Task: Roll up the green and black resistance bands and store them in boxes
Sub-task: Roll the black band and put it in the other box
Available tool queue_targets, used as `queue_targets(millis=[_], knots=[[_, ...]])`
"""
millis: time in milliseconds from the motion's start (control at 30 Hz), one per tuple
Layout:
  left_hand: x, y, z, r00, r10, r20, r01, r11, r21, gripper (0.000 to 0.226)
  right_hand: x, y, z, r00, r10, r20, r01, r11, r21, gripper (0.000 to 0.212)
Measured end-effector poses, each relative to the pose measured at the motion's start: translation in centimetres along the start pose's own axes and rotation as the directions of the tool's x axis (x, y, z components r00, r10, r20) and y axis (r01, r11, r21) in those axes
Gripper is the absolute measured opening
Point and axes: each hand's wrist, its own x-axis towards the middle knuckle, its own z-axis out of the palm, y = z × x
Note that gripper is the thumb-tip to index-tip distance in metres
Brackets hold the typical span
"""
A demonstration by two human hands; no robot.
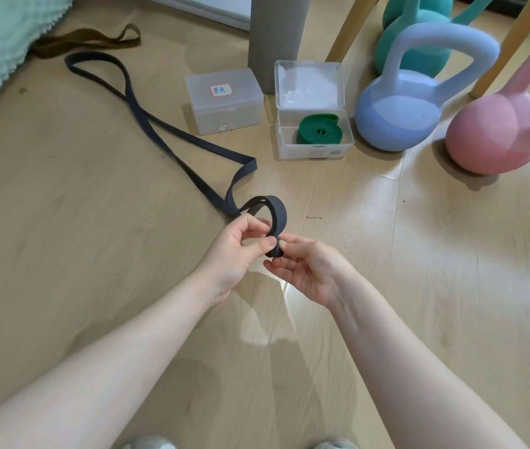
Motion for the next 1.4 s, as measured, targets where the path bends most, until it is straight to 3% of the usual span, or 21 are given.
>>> queue_targets(millis=[167, 267, 400, 500, 567, 600, 633, 667, 700, 733, 767, 833, 867, 900, 933, 1000, 1033, 1133, 1233, 1300, 1400], knots=[[0.3, 0.9, 0.2, 0.996, 0.062, 0.067, -0.065, 0.997, 0.046, 0.019, -0.3, -0.8, -0.1, 0.998, -0.002, -0.061, -0.001, 0.999, -0.043, 0.021], [0.6, 1.4, 0.5, 0.990, 0.105, 0.094, -0.112, 0.991, 0.076, 0.022, -0.2, -1.2, -0.6, 0.993, -0.023, -0.114, 0.022, 1.000, -0.011, 0.033], [0.6, 1.6, 0.4, 0.988, 0.102, 0.113, -0.123, 0.972, 0.201, 0.022, 0.0, -0.4, -0.8, 0.996, 0.039, -0.086, -0.037, 0.999, 0.021, 0.026], [0.6, 1.2, -0.1, 0.994, 0.077, 0.078, -0.099, 0.941, 0.324, 0.025, 0.6, 0.9, -0.6, 0.997, -0.002, -0.072, 0.007, 0.997, 0.071, 0.034], [0.4, 1.0, -0.7, 0.996, 0.071, 0.045, -0.083, 0.903, 0.422, 0.027, 0.8, 1.7, -0.2, 0.996, -0.053, -0.078, 0.048, 0.997, -0.059, 0.035], [0.4, 1.1, -1.2, 0.997, 0.073, 0.024, -0.075, 0.882, 0.466, 0.028, 0.9, 2.0, 0.0, 0.985, -0.112, -0.128, 0.078, 0.967, -0.244, 0.039], [0.3, 1.3, -1.8, 0.997, 0.081, -0.002, -0.068, 0.852, 0.519, 0.027, 0.9, 2.1, 0.1, 0.957, -0.226, -0.183, 0.111, 0.866, -0.487, 0.043], [0.2, 1.4, -2.6, 0.995, 0.097, -0.027, -0.064, 0.810, 0.584, 0.023, 1.1, 2.2, -0.1, 0.898, -0.393, -0.199, 0.141, 0.685, -0.715, 0.046], [0.2, 1.7, -3.4, 0.991, 0.123, -0.044, -0.066, 0.759, 0.647, 0.019, 1.4, 2.2, -0.3, 0.809, -0.573, -0.133, 0.183, 0.460, -0.869, 0.047], [0.0, 1.9, -4.1, 0.987, 0.152, -0.053, -0.072, 0.713, 0.698, 0.014, 1.4, 2.1, -0.3, 0.701, -0.713, 0.025, 0.251, 0.214, -0.944, 0.046], [-0.2, 2.0, -4.7, 0.983, 0.175, -0.050, -0.084, 0.679, 0.729, 0.010, 1.6, 2.0, -0.2, 0.581, -0.779, 0.235, 0.338, -0.033, -0.941, 0.044], [-0.6, 2.1, -5.3, 0.976, 0.214, -0.025, -0.122, 0.644, 0.755, 0.004, 2.7, 1.7, 0.3, 0.365, -0.718, 0.592, 0.433, -0.432, -0.791, 0.030], [-0.7, 1.9, -5.4, 0.973, 0.229, -0.017, -0.138, 0.641, 0.755, 0.003, 3.1, 1.7, 0.7, 0.320, -0.662, 0.678, 0.454, -0.521, -0.723, 0.022], [-0.9, 1.8, -5.5, 0.972, 0.234, -0.023, -0.140, 0.657, 0.741, 0.002, 3.3, 1.8, 1.3, 0.346, -0.616, 0.708, 0.481, -0.531, -0.698, 0.018], [-1.0, 1.7, -5.6, 0.973, 0.224, -0.051, -0.123, 0.693, 0.711, 0.002, 3.3, 1.9, 1.9, 0.422, -0.589, 0.689, 0.510, -0.474, -0.718, 0.015], [-1.0, 1.5, -6.0, 0.973, 0.180, -0.145, -0.059, 0.800, 0.597, 0.013, 3.2, 2.3, 2.6, 0.587, -0.581, 0.564, 0.523, -0.260, -0.812, 0.015], [-1.0, 1.3, -6.1, 0.970, 0.165, -0.179, -0.048, 0.850, 0.524, 0.020, 3.2, 2.6, 2.9, 0.633, -0.588, 0.504, 0.514, -0.168, -0.841, 0.016], [-1.3, 1.3, -6.0, 0.963, 0.183, -0.199, -0.100, 0.925, 0.368, 0.031, 3.0, 3.3, 3.8, 0.714, -0.617, 0.331, 0.539, 0.182, -0.822, 0.014], [-1.5, 1.5, -5.7, 0.955, 0.230, -0.188, -0.164, 0.936, 0.310, 0.034, 2.7, 3.9, 4.2, 0.800, -0.559, 0.216, 0.543, 0.524, -0.656, 0.015], [-1.6, 1.9, -5.4, 0.949, 0.229, -0.217, -0.181, 0.959, 0.219, 0.027, 2.3, 3.9, 4.3, 0.823, -0.534, 0.196, 0.550, 0.659, -0.513, 0.014], [-1.5, 2.9, -4.3, 0.927, 0.191, -0.324, -0.182, 0.982, 0.059, 0.019, 1.4, 3.3, 5.1, 0.808, -0.571, 0.144, 0.578, 0.725, -0.373, 0.013]])
